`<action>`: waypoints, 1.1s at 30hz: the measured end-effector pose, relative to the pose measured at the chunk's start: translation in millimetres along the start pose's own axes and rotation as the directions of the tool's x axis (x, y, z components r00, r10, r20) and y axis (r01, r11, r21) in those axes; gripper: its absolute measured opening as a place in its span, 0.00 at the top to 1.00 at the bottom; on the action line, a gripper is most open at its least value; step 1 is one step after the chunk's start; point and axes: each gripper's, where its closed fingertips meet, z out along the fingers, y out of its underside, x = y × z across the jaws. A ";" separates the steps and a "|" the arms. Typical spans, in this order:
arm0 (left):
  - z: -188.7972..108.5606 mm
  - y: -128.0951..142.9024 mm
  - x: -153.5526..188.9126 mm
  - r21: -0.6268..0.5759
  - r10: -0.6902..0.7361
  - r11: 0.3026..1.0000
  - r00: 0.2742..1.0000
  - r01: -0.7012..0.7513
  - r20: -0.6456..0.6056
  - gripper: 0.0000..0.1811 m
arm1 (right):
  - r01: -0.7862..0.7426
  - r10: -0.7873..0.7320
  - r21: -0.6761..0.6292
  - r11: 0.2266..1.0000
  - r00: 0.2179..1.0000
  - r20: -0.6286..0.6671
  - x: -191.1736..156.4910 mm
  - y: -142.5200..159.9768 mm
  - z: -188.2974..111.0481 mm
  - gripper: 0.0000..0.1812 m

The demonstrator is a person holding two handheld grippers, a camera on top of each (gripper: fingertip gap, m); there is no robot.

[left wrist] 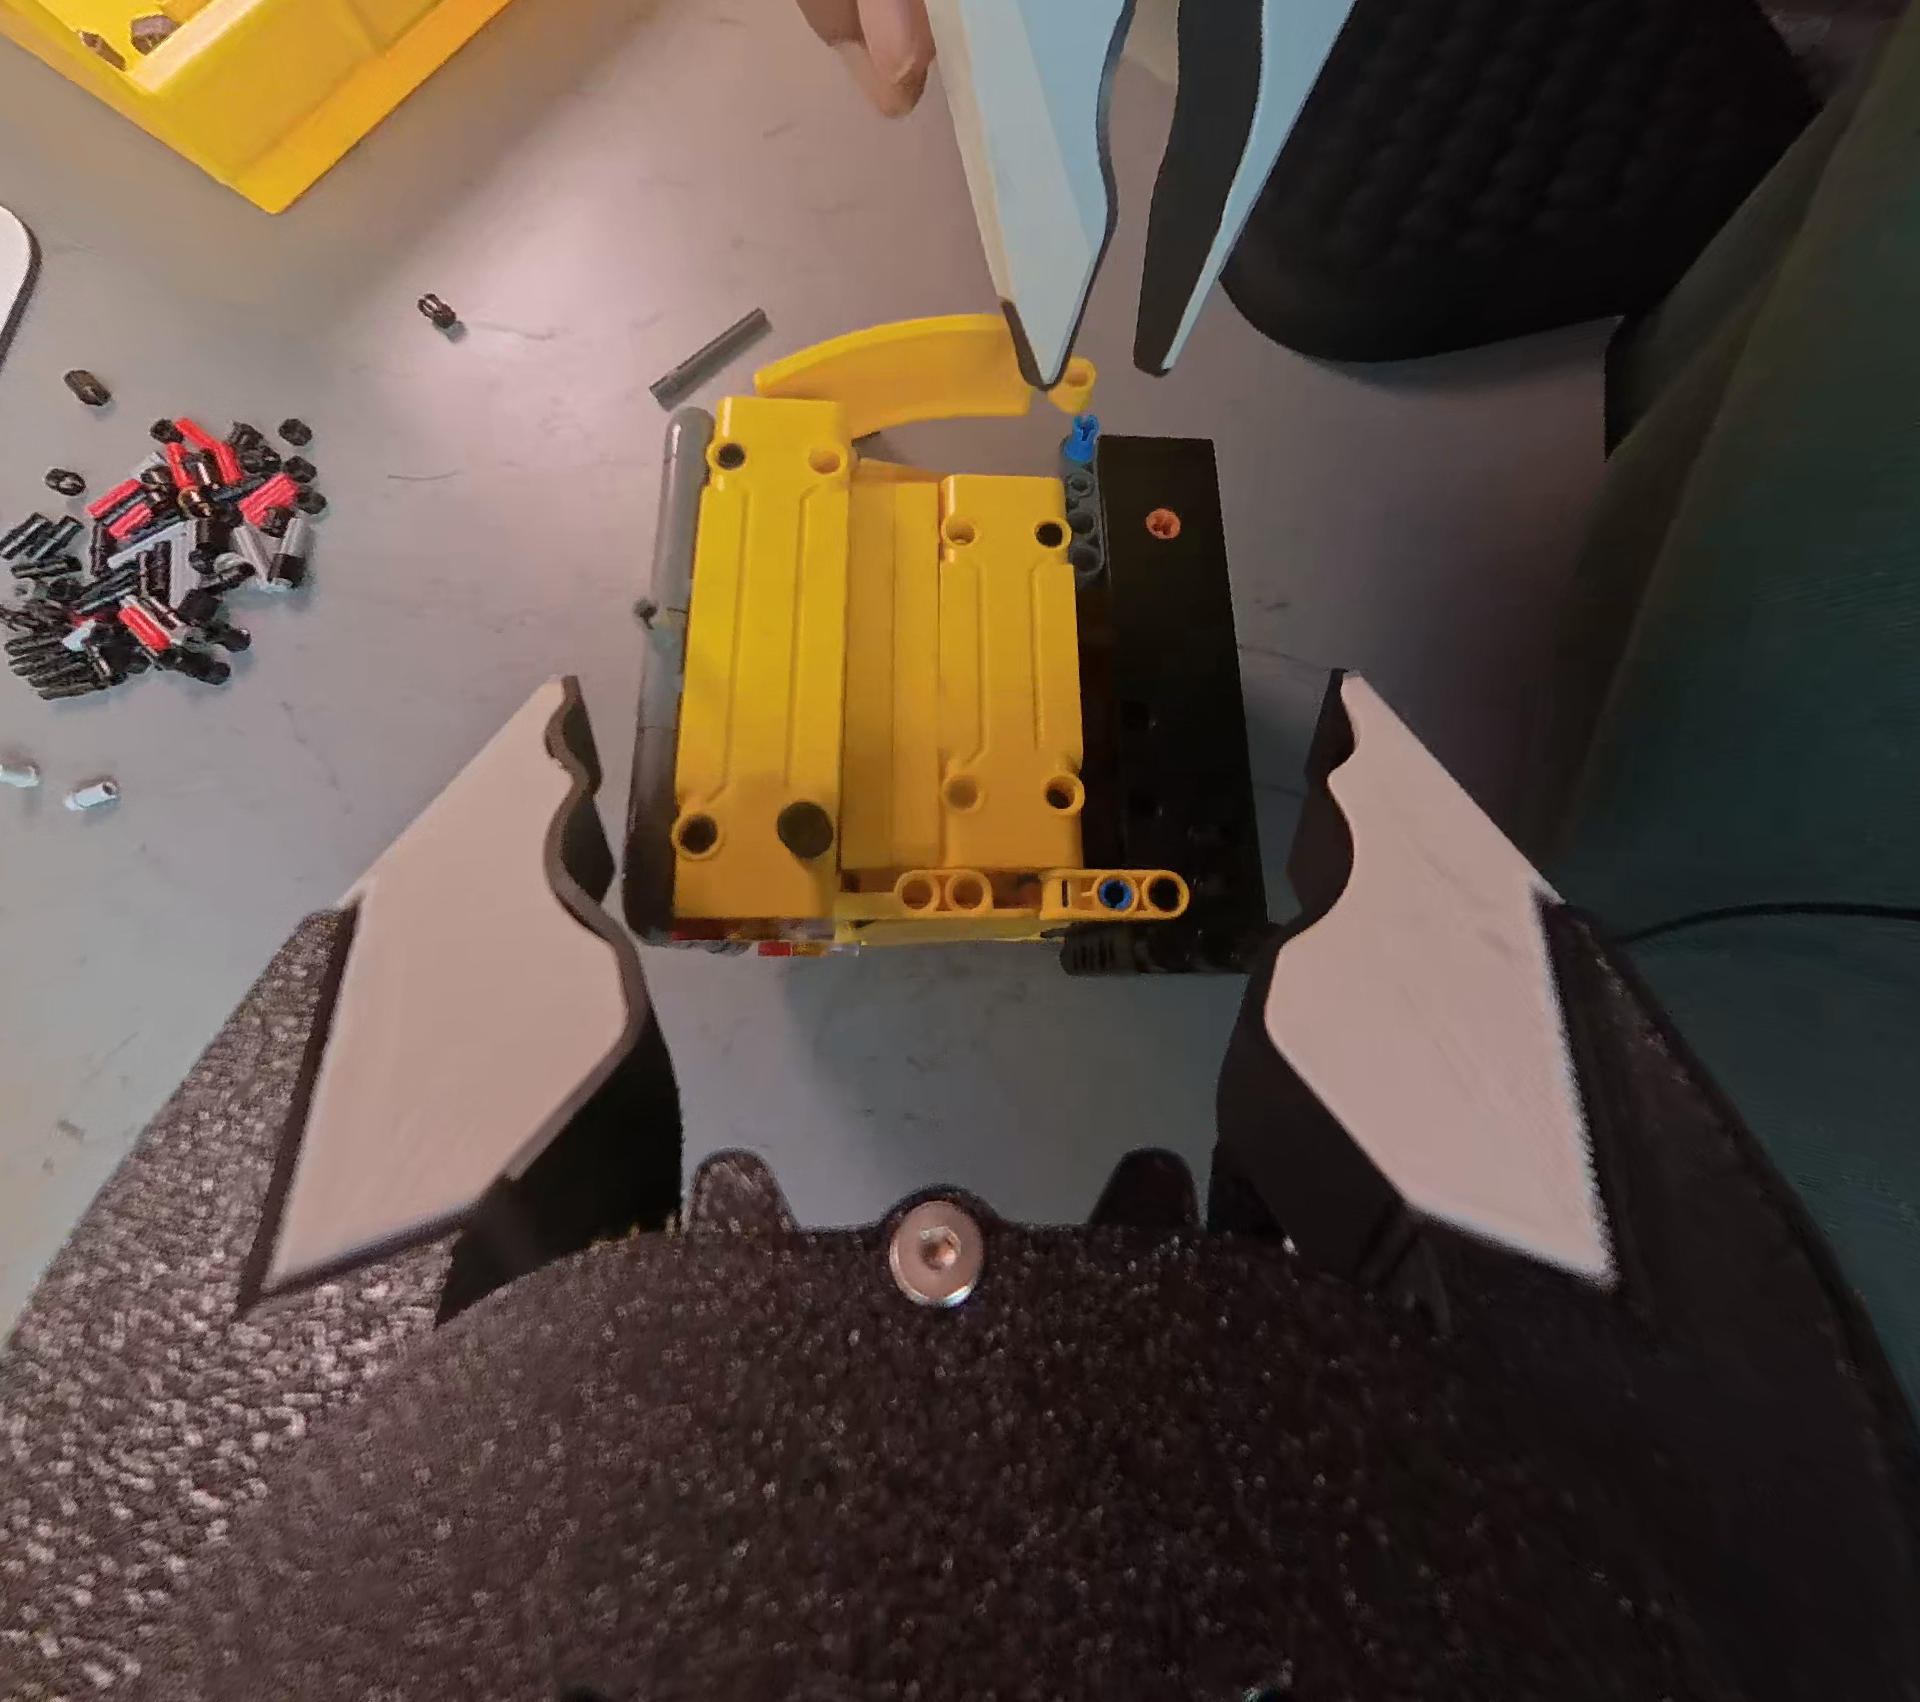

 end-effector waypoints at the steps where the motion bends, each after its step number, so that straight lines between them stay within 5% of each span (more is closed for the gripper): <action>1: 1.0 0.2 -1.4 -0.013 0.002 1.000 1.000 -0.001 0.013 0.27 | 0.022 -0.022 -0.008 1.000 1.000 0.007 -0.1 0.9 -2.7 0.89; 13: 15.7 6.3 -5.1 -0.160 0.096 0.983 0.993 -0.084 0.067 0.30 | 0.386 -0.360 -0.172 0.906 0.918 0.165 2.9 23.1 5.0 0.90; 24: 14.9 5.4 -4.1 -0.137 0.127 0.983 0.991 -0.121 0.034 0.31 | 0.215 -0.207 -0.020 0.976 0.961 0.184 0.5 7.1 2.5 0.96; 33: 18.0 3.1 -0.6 -0.137 0.158 0.978 0.987 -0.156 0.003 0.31 | 0.238 -0.229 -0.018 0.971 0.950 0.211 -9.8 7.0 3.0 0.97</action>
